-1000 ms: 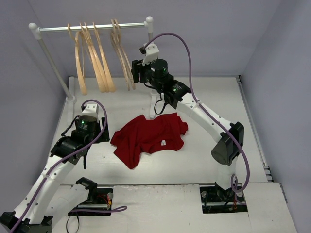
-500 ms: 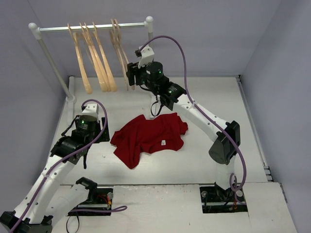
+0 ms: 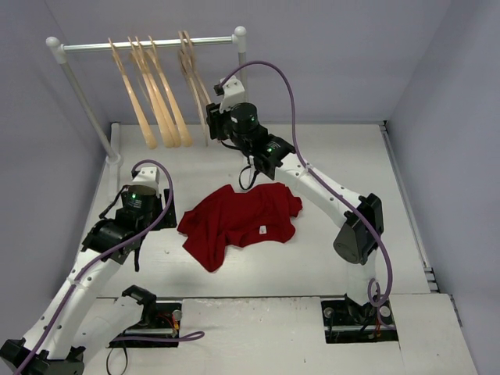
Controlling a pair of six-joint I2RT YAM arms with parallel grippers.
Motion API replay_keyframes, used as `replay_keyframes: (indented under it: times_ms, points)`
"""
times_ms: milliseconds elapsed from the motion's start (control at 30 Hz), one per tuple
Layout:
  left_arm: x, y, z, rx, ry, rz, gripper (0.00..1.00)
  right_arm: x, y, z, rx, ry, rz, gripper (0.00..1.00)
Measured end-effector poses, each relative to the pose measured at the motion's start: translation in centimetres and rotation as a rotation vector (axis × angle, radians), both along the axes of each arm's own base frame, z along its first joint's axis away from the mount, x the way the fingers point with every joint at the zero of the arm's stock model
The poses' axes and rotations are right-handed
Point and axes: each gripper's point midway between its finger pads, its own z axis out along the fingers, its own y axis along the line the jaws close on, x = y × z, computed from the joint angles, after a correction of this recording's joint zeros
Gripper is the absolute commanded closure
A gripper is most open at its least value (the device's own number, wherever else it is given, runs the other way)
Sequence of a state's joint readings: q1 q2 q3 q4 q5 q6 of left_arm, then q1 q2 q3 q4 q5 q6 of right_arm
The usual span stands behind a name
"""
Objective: Place the t-shirt on the hanger
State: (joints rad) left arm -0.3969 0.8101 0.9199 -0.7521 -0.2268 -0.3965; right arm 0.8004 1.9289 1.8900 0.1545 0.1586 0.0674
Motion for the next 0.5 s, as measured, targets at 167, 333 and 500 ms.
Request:
replay_keyframes:
  times_ms: [167,333,500]
  points:
    - [0.0,0.0,0.0,-0.001,0.001,-0.001,0.3,0.4,0.0,0.0,-0.006,-0.013,-0.031,0.65]
    - [0.0,0.0,0.0,-0.001,0.002,-0.001,0.3,0.8,0.5,-0.8,-0.019,-0.014,-0.041,0.71]
    - [0.0,0.0,0.0,-0.001,0.001,-0.001,0.3,1.1,0.7,-1.3,-0.03,-0.014,-0.046,0.75]
